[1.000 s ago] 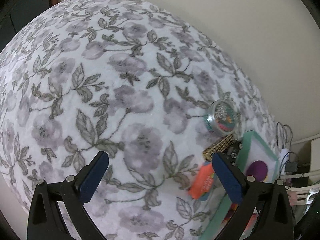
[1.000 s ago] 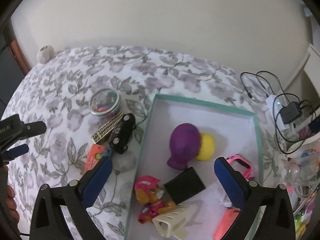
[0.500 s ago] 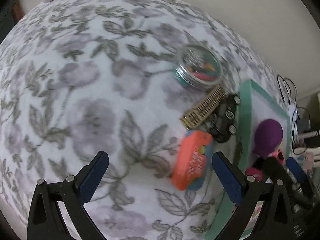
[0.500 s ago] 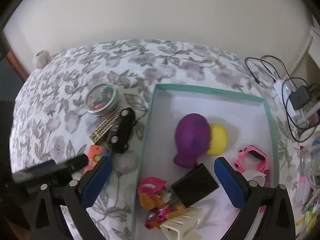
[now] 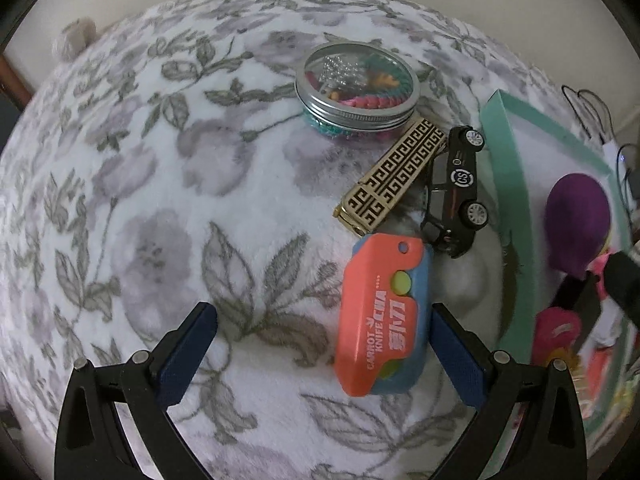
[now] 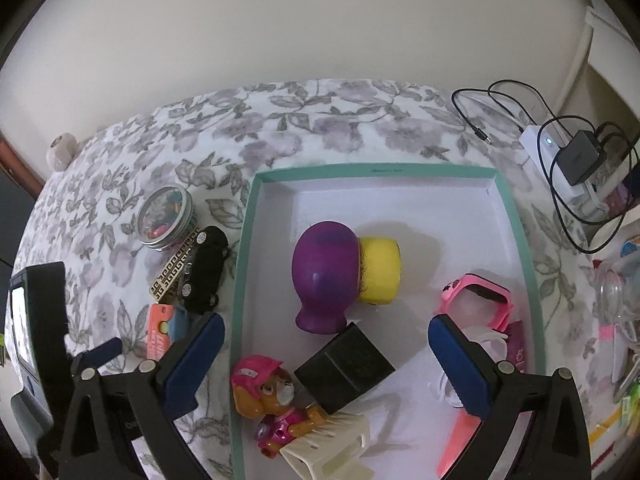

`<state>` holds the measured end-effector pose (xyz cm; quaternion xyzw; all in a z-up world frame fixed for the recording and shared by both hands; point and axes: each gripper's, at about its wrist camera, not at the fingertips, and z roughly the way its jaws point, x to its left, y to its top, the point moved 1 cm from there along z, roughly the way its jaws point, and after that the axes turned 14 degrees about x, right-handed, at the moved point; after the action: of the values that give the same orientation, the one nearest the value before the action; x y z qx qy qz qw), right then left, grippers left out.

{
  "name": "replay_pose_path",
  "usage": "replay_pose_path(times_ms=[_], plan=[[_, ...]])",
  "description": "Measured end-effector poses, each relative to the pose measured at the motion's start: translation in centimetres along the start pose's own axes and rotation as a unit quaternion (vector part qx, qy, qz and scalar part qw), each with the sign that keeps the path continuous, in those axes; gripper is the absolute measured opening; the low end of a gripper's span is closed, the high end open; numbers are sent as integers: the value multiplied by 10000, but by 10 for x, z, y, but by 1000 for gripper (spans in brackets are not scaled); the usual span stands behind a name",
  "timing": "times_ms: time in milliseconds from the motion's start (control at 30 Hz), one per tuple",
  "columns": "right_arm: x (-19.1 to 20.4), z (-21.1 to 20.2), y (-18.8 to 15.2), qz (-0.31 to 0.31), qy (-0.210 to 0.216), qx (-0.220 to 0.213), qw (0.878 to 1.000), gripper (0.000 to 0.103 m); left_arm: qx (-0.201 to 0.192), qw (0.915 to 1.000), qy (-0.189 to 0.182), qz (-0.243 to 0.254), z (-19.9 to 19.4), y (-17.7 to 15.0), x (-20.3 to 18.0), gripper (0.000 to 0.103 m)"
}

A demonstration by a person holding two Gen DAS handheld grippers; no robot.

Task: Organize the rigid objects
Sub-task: 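Move the left tool to the carrot knife while the right tool approaches the black car, then grasp the orange-blue carrot knife with the left tool while the right tool grasps the black toy car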

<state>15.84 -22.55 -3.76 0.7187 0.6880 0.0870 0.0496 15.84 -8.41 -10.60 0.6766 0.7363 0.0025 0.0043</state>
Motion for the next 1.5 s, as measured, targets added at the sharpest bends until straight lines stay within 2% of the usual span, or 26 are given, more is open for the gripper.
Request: replay_pose_path(times_ms=[200, 333, 433, 533, 800, 933, 1167, 1500], plan=[[7, 0, 0, -94, -26, -56, 9999, 103, -94, 9991, 383, -160, -4, 4, 12, 102], [20, 0, 1, -208, 71, -206, 9995, 103, 16, 9996, 196, -206, -6, -1, 19, 89], [31, 1, 3, -337, 133, -307, 9989, 103, 41, 9997, 207, -133, -10, -4, 17, 78], [43, 1, 5, -454, 161, -427, 9979, 103, 82, 9998, 145, -105, -12, -6, 22, 72], [66, 5, 10, -659, 378, -661, 9949, 91, 154, 9995, -30, -277, -28, -20, 64, 45], [75, 10, 12, -757, 394, -707, 9938, 83, 180, 9994, -93, -284, -30, -23, 71, 45], [96, 21, 13, -1131, 302, -682, 9908, 59, 14, 9981, -286, -541, -26, -13, 96, 45], [104, 46, 18, -1211, 126, -450, 9915, 46, -257, 9948, -333, -929, -22, 14, 136, 45]])
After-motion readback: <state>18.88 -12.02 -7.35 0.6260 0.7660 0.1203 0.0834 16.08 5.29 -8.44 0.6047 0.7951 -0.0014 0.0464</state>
